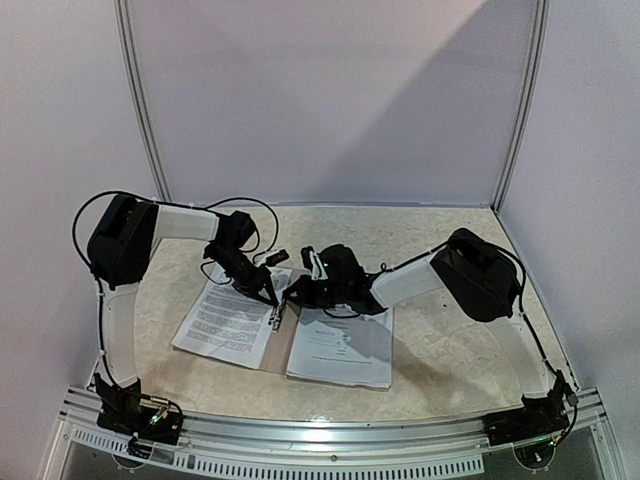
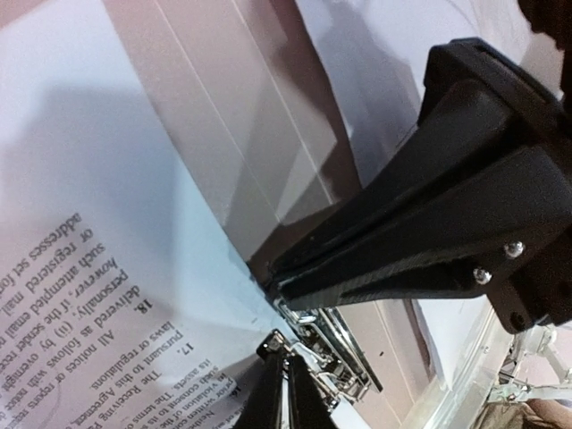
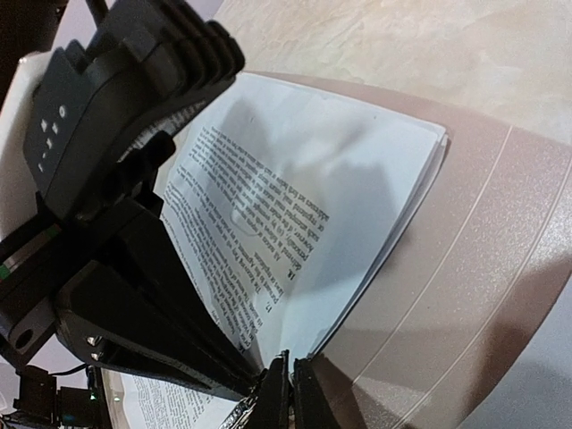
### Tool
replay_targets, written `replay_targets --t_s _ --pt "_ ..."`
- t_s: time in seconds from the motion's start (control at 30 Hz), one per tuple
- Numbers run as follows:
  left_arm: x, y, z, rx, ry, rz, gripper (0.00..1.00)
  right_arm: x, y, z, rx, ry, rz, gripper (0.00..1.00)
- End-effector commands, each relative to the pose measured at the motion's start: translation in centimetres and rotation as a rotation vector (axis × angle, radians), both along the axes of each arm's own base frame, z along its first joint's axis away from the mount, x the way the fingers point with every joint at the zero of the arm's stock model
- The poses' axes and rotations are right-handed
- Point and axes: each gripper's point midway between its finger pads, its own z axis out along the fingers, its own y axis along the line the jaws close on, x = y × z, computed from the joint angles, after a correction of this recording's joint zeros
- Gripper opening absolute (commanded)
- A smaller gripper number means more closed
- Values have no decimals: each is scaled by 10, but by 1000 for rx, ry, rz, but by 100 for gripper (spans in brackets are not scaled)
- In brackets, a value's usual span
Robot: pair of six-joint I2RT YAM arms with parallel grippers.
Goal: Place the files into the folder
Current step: Clamp the file with the spring clip on the folder.
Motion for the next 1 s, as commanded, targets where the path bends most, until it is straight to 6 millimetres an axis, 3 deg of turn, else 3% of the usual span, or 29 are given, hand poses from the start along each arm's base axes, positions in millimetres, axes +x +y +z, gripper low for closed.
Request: replay_targets --t_s 0.0,0.27,0.43,0.67,0.97 --pt "-15 13 -31 79 58 55 6 -75 -119 -168 -564 343 -61 3" --pt "-17 21 -51 96 81 147 5 -85 -117 -171 -561 332 40 5" --pt "-14 28 -57 115 82 174 4 -89 -127 -176 -648 309 115 6" --pt "-11 34 -56 117 95 207 4 -83 -156 -175 -836 276 100 9" --pt "-11 36 -58 112 112 218 4 -75 -145 -157 -807 251 116 8"
